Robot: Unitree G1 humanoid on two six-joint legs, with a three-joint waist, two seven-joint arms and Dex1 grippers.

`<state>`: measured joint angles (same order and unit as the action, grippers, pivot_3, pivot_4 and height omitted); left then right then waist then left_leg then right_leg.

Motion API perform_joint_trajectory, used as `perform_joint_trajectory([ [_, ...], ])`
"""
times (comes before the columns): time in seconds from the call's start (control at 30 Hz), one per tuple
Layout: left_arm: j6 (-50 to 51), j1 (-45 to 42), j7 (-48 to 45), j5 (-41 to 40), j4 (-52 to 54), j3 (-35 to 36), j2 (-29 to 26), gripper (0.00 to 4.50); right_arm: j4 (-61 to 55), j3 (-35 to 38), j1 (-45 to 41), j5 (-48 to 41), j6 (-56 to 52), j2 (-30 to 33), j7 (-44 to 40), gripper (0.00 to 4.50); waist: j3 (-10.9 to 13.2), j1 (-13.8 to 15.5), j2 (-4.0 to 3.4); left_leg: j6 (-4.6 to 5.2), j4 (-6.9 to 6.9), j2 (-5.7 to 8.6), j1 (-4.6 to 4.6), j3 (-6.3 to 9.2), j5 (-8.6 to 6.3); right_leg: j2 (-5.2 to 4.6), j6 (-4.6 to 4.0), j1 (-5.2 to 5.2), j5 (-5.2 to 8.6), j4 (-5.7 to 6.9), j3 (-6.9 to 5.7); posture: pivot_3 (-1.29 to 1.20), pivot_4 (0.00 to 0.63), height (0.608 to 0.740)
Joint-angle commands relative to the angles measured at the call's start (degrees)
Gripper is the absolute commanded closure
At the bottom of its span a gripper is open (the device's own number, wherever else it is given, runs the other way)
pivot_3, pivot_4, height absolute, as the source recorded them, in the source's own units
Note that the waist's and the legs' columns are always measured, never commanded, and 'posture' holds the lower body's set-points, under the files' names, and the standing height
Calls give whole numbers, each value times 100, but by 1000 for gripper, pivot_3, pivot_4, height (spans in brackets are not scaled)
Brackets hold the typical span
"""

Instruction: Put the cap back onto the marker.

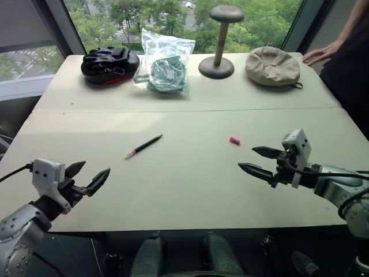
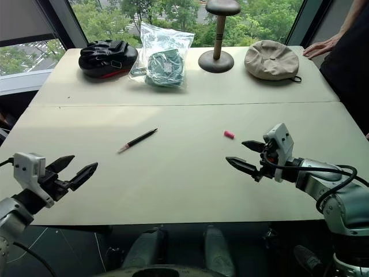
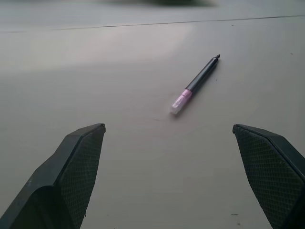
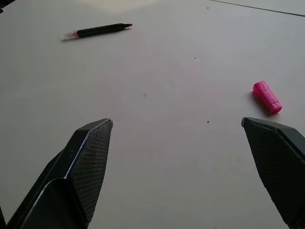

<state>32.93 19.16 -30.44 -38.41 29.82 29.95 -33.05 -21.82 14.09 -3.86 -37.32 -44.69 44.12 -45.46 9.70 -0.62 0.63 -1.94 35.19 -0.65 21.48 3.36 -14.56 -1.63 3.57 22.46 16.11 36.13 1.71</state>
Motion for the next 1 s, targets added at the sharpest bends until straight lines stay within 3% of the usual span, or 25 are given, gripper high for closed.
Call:
perform_joint_trajectory([
  [0.03,-95,-64,52,13,227,69,-27,0,-28,70,-77,-14,133,4,-7,12,0,1,0,0,0,0,0,0,0,0,0,0,0,0,0,0,150,740],
  [1.0,-103,-438,-64,86,-128,74,-200,0,278,-218,-211,729,463,-9,384,12,0,-7,0,0,0,0,-1,-1,0,2,0,-1,-1,1,0,0,150,740],
])
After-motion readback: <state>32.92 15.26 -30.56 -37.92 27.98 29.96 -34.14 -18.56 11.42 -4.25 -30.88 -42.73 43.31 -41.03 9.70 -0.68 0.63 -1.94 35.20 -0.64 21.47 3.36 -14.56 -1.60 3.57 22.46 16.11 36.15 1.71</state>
